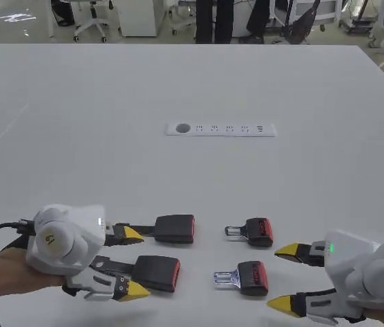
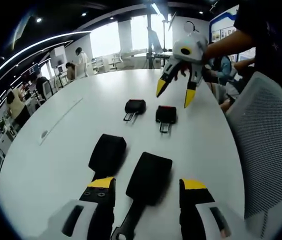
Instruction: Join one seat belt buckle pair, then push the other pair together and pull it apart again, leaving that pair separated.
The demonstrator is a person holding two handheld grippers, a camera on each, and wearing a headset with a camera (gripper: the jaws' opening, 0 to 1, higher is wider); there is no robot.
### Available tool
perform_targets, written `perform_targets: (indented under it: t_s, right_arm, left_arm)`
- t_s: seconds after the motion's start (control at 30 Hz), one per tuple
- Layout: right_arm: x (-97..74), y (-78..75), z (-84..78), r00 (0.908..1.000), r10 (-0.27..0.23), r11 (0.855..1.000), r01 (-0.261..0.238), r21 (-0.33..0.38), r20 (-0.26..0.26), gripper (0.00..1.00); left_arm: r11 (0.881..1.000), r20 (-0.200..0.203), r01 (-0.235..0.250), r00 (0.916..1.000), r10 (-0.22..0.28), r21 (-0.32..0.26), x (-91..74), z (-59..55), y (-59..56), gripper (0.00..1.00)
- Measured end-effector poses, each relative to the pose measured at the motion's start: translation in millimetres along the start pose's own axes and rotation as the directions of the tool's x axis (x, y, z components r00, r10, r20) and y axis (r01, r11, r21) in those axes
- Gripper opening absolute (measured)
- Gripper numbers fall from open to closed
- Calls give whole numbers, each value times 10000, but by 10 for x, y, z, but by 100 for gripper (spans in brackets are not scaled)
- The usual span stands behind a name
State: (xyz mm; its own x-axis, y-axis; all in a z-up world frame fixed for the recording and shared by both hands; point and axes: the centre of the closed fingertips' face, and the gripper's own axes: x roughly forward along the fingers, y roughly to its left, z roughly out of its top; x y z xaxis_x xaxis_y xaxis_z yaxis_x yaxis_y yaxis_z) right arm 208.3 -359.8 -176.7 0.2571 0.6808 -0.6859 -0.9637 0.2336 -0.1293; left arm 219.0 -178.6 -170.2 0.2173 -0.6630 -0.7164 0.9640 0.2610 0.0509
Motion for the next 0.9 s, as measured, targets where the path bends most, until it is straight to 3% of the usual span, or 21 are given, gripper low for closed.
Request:
perform_targets:
  t_s: [0.17,0.5,0.77,0.9]
  right_arm:
    - [60,-13,4,9996,269,9994,-271,-204,-102,39]
    - [189,-15,41,9964,712,9954,-739,-612,-455,37]
    - [268,34,-12,9890,1204,9877,-1280,-897,-859,34]
    - [273,36,-21,9880,1207,9862,-1304,-1015,-961,32]
  left_arm:
    - [9991,-506,302,9983,-287,291,84,-48,10,48]
    - [9953,-1132,849,9904,-793,457,182,-111,4,35]
    - [9935,-1441,998,9854,-911,546,202,-158,34,33]
    - [9933,-1467,1042,9845,-958,506,197,-160,18,32]
